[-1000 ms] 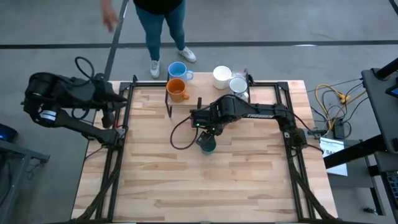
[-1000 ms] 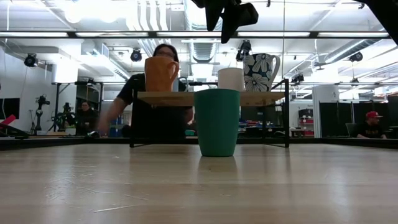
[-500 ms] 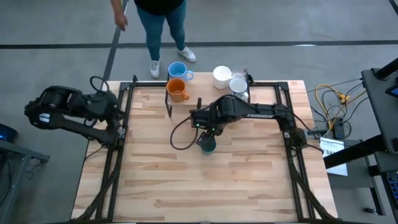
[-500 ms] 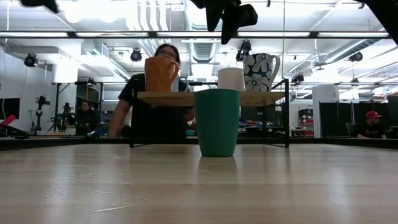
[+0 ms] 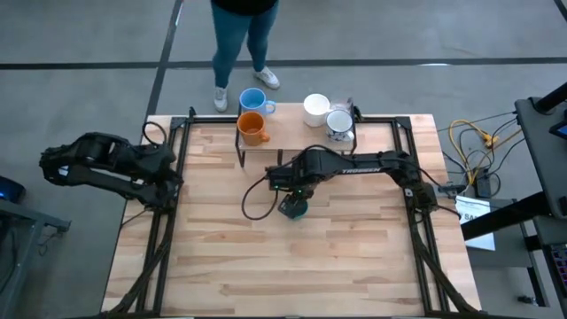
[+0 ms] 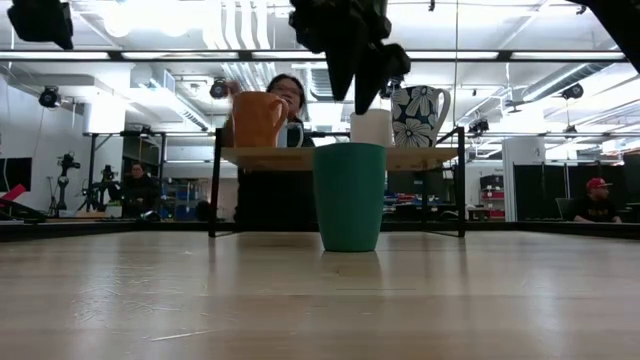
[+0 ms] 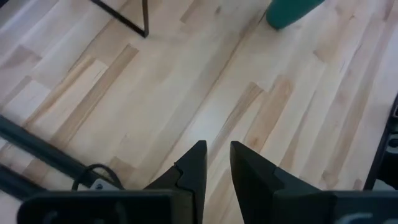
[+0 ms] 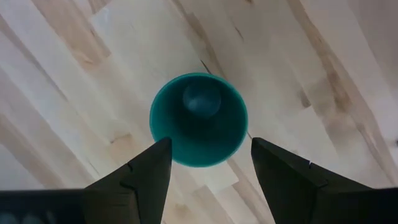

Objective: Stack small to large cups/mugs on shelf
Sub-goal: Put the green cup on the shelf

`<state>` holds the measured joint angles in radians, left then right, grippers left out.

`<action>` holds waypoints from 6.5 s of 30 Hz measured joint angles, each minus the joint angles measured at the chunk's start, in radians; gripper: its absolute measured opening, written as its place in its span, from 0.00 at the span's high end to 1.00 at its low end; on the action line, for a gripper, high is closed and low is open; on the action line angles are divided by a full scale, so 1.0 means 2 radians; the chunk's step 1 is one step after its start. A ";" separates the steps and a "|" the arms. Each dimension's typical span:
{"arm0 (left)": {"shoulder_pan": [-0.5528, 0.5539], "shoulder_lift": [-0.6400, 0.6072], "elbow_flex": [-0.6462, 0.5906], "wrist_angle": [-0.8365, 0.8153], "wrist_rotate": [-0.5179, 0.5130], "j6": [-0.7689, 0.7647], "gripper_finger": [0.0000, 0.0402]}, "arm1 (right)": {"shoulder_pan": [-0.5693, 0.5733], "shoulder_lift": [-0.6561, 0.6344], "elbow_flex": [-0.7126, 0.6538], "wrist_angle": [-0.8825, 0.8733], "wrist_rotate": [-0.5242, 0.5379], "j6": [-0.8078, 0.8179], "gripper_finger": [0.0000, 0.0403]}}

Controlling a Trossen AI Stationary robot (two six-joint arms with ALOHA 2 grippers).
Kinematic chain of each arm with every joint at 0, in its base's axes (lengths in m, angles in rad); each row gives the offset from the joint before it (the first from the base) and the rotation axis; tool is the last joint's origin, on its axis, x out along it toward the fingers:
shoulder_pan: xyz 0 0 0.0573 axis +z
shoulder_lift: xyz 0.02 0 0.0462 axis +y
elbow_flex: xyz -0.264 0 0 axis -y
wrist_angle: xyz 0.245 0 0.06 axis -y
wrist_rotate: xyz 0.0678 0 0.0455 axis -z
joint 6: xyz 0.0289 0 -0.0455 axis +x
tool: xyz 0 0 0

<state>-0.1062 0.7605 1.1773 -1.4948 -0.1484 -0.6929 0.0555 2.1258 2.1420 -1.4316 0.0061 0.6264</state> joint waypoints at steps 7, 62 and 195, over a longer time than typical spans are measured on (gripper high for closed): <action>0.000 0.004 -0.004 0.033 0.000 0.027 0.86 | 0.000 0.000 -0.029 0.015 -0.003 0.001 0.47; 0.000 0.032 -0.004 0.055 0.034 0.053 0.86 | -0.018 0.002 -0.093 0.020 -0.017 -0.015 0.55; 0.000 0.032 -0.004 0.055 0.033 0.076 0.86 | -0.038 0.002 -0.078 -0.024 -0.043 -0.133 0.98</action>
<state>-0.1062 0.8242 1.1695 -1.3849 -0.0818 -0.5408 -0.0209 2.1307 1.9866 -1.4796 -0.0793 0.3599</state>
